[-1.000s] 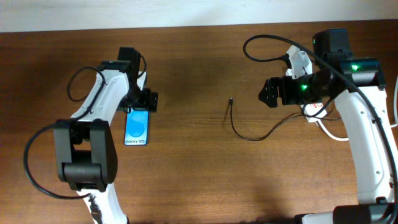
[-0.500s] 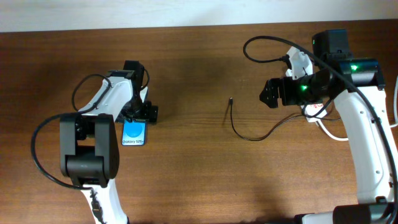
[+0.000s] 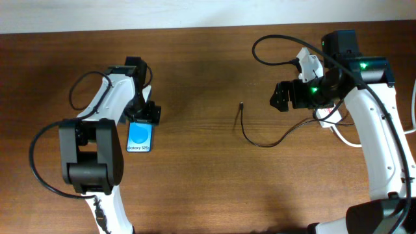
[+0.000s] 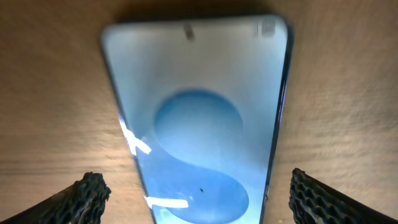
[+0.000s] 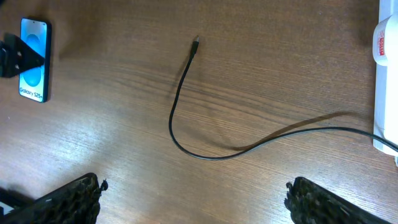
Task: Plug charger to phone and switch on socket
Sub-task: 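Lower the left gripper and close it on the phone's bottom edge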
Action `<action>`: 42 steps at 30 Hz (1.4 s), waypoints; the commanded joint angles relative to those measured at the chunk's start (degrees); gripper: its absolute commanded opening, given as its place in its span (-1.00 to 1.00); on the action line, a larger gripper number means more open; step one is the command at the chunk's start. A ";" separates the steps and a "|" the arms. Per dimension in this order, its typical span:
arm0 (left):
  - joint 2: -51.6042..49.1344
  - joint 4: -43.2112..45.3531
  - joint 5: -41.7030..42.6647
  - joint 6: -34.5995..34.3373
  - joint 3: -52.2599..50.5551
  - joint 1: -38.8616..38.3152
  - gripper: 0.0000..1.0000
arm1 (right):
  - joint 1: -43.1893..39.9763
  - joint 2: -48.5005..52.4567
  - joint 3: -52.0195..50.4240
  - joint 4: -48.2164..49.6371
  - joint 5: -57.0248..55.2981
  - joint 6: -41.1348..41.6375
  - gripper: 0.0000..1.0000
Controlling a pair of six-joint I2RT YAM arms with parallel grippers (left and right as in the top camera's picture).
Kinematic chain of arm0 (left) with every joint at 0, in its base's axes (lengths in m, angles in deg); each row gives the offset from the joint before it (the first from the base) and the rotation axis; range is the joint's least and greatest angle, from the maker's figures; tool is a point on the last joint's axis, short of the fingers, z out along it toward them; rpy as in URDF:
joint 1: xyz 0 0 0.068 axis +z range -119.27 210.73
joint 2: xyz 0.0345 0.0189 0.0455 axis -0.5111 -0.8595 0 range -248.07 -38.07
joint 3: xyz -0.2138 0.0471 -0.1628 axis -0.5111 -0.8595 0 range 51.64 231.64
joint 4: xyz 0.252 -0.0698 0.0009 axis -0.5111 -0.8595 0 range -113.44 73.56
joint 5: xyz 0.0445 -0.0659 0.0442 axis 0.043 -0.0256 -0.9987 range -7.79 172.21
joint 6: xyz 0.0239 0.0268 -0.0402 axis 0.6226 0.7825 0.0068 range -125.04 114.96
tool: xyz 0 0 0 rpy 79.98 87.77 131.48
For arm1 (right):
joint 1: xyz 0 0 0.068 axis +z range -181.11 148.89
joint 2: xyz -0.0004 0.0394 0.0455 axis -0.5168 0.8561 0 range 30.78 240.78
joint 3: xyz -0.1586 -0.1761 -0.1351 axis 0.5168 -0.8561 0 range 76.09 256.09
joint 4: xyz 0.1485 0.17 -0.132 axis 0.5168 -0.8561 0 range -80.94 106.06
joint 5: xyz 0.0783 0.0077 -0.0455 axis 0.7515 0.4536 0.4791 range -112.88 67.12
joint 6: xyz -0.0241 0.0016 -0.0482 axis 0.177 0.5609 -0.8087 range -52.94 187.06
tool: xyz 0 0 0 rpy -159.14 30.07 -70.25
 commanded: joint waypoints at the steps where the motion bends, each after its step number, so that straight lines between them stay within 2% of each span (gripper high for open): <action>1: -0.44 0.42 -1.16 1.16 1.09 1.18 0.95 | 0.44 0.17 -0.31 0.02 -0.50 -0.39 0.97; 10: -0.46 7.15 5.77 5.68 -7.87 1.36 0.90 | 0.44 0.17 -0.31 -0.04 -0.50 -0.39 0.97; 14: -0.46 8.02 5.77 5.60 -9.81 1.36 0.86 | 0.44 0.17 -0.31 -0.04 -0.50 -0.37 0.97; 20: -0.46 12.59 5.79 -2.14 -16.22 1.36 0.80 | 0.44 0.17 -0.31 -0.02 -0.50 -0.37 0.97; 26: -0.46 15.23 7.28 -15.43 -16.24 1.33 0.78 | 0.44 0.17 -0.31 -0.04 -0.50 -0.35 0.97; 29: -0.46 16.39 9.86 -16.31 -16.22 1.22 0.75 | 0.44 0.17 -0.31 -0.02 -0.48 -0.33 0.97; 32: -0.46 16.57 9.77 -13.16 -16.24 0.92 0.72 | 0.44 0.17 -0.31 -0.04 -0.50 0.09 0.97; 36: -0.46 16.63 9.57 -1.60 -16.24 0.90 0.74 | 0.44 0.17 -0.31 -0.04 -0.48 0.09 0.97; 42: -0.46 16.61 9.57 0.96 -16.24 0.85 0.71 | 0.44 0.17 -0.31 -0.07 -0.48 0.09 0.97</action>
